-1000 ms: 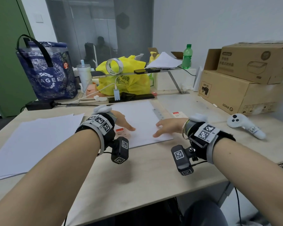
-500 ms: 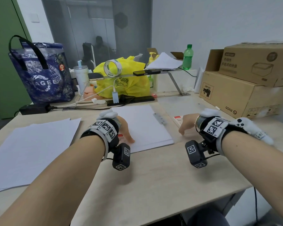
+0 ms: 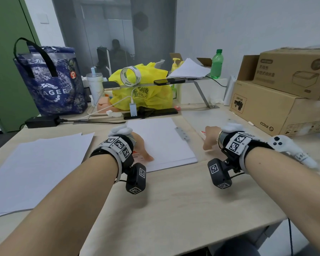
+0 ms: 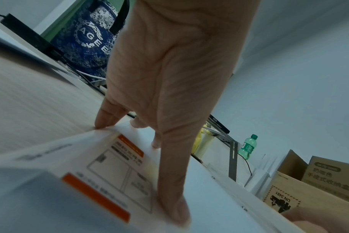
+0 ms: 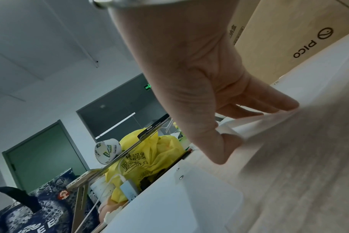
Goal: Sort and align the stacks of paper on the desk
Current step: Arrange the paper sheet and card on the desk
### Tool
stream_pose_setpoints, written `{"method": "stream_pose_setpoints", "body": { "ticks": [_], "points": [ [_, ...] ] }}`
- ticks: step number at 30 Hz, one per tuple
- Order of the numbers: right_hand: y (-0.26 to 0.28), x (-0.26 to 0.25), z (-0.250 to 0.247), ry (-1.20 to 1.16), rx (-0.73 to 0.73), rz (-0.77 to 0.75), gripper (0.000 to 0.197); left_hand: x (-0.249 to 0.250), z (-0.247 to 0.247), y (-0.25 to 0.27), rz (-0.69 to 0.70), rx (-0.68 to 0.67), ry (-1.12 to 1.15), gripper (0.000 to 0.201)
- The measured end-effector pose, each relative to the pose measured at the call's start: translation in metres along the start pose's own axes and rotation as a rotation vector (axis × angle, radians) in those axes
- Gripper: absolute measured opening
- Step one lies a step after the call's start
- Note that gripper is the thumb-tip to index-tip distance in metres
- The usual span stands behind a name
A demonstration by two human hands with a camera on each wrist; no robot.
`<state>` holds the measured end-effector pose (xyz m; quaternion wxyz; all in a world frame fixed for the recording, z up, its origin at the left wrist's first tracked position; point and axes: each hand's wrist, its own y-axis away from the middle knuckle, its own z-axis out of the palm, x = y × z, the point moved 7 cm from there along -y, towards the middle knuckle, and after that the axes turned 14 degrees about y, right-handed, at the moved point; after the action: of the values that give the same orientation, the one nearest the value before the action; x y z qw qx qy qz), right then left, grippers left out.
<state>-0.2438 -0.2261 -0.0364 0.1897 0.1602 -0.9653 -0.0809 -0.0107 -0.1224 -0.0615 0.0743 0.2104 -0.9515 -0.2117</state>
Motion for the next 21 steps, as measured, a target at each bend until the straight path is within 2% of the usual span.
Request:
{"method": "stream_pose_setpoints", "body": {
  "ticks": [4, 9, 13, 17, 19, 21],
  "points": [
    [0.005, 0.013, -0.01, -0.03, 0.074, 0.018, 0.04, 0.001, 0.002, -0.003, 0.007, 0.001, 0.028, 0.088],
    [0.016, 0.033, -0.022, -0.221, 0.142, 0.046, 0.027, 0.012, 0.002, -0.007, 0.012, 0.039, 0.1, 0.09],
    [0.024, 0.026, -0.023, -0.289, 0.097, -0.05, 0.048, 0.047, 0.005, -0.018, 0.039, 0.065, 0.145, 0.096],
    [0.029, 0.017, -0.025, -0.284, 0.115, -0.112, 0.05, 0.096, 0.005, -0.019, 0.098, 0.083, 0.209, 0.09],
    [0.031, 0.018, -0.025, -0.282, 0.14, -0.115, 0.051, 0.115, 0.006, -0.021, 0.114, 0.078, 0.245, 0.082],
    [0.033, 0.019, -0.024, -0.263, 0.156, -0.115, 0.052, 0.125, 0.001, -0.026, 0.126, 0.115, 0.333, 0.064]
  ]
}}
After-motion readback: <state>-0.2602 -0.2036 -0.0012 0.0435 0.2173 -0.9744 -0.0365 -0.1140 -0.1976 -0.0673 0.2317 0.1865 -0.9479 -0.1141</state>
